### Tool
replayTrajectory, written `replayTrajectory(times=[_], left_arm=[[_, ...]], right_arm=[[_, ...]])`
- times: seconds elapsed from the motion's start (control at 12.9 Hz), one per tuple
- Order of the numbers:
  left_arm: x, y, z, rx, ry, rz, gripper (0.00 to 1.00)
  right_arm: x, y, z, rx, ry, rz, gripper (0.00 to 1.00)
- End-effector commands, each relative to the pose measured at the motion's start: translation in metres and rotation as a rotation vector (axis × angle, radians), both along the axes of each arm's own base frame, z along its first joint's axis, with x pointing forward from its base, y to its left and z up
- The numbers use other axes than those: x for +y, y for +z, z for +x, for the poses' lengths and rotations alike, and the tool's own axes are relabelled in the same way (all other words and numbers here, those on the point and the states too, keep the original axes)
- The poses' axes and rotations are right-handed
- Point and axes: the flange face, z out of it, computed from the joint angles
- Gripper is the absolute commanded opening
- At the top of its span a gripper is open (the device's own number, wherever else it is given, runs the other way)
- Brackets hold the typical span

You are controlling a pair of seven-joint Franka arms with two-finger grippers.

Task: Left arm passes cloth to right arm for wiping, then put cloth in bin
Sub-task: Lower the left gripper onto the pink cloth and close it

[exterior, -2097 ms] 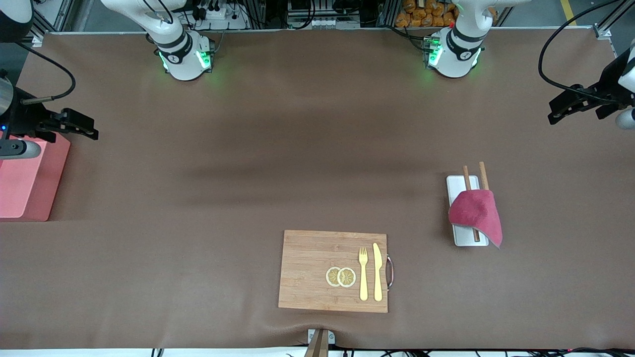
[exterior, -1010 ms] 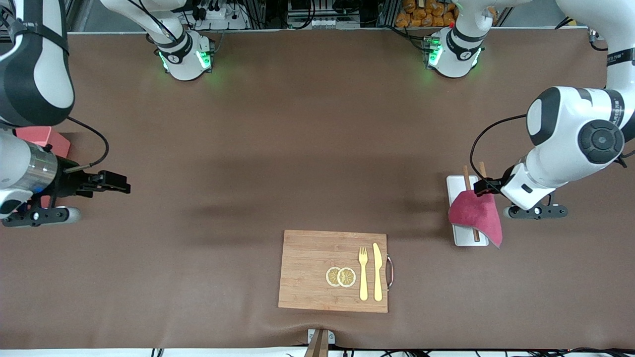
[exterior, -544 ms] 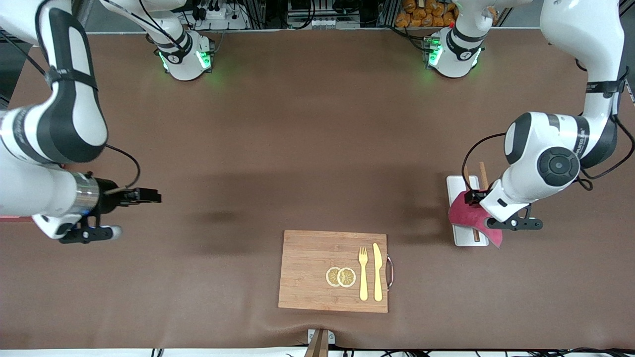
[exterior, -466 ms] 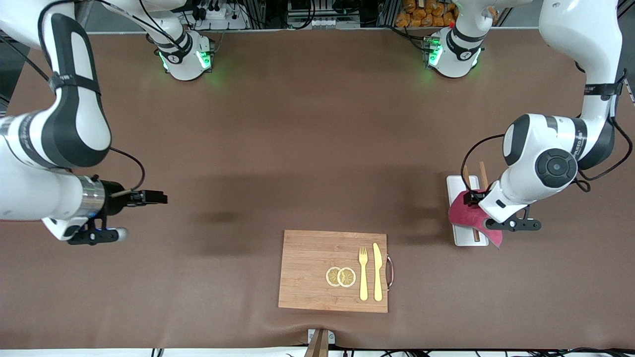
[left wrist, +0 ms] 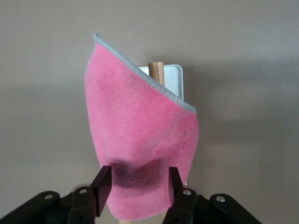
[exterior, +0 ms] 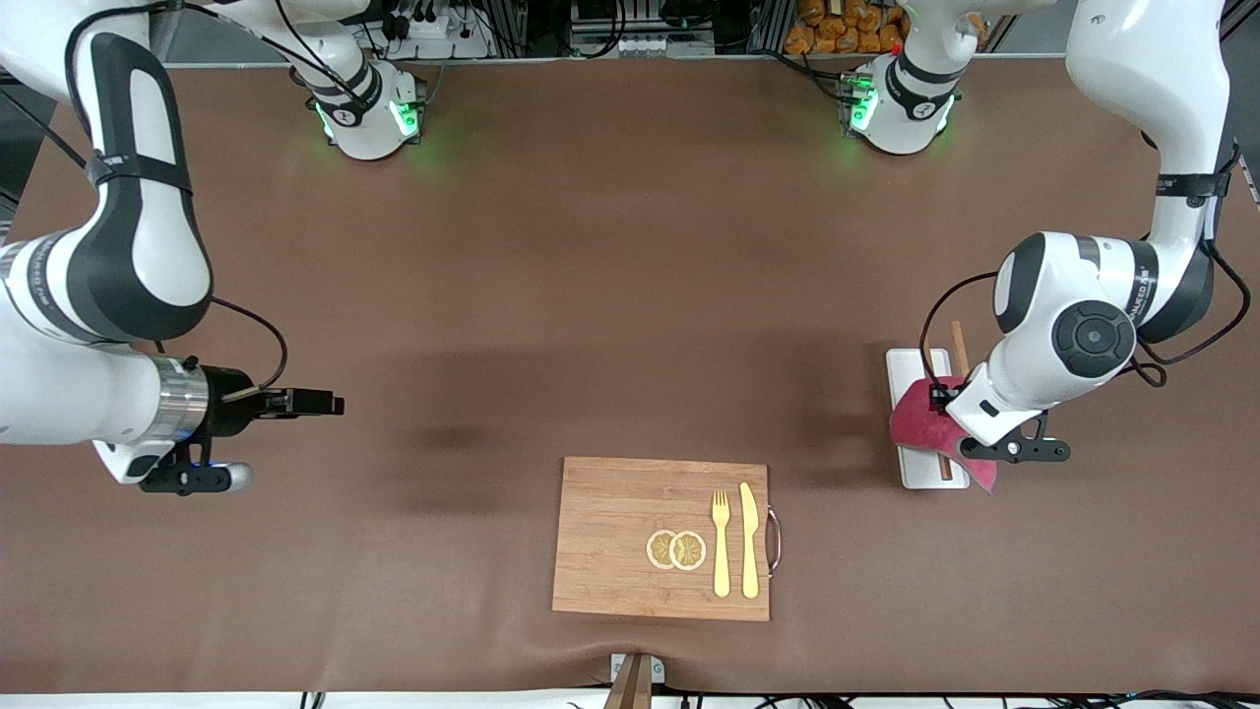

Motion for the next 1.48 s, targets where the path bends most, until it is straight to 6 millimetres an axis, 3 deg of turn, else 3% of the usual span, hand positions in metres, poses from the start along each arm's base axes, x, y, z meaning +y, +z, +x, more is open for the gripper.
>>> replayTrajectory(times=[0.0,0.16,0.54,0.85,1.01,1.24,1.4], left_arm=[[0.000,-0.002,0.003,-0.004,0.005,0.027,0.57],[0.002,-0.005,0.003,0.002,0.007,0.030,0.47],[0.005,-0.002,0.003,0.003,0.010,0.032,0.00],[0.004,0.005,0.003,-0.008,0.013,0.032,0.00],[-0.005,0.027,0.004,-0.036,0.025,0.030,0.00],[-0.071,0.070,0.003,-0.027,0.062,0.053,0.00],[-0.123,0.081,-0.007,-0.057,0.101,0.038,0.00]], right_arm=[[-0.017,0.010,0.004,-0.006,-0.071,0.019,1.00],[-0.026,0.010,0.005,0.003,-0.119,0.027,1.00],[-0.007,0.012,0.003,0.033,-0.172,0.053,1.00],[-0.005,0.013,0.003,0.081,-0.264,0.143,1.00],[0.003,0.013,0.002,0.099,-0.297,0.133,1.00],[0.016,0.015,0.002,0.120,-0.347,0.125,1.00],[0.039,0.019,-0.002,0.145,-0.396,0.097,1.00]])
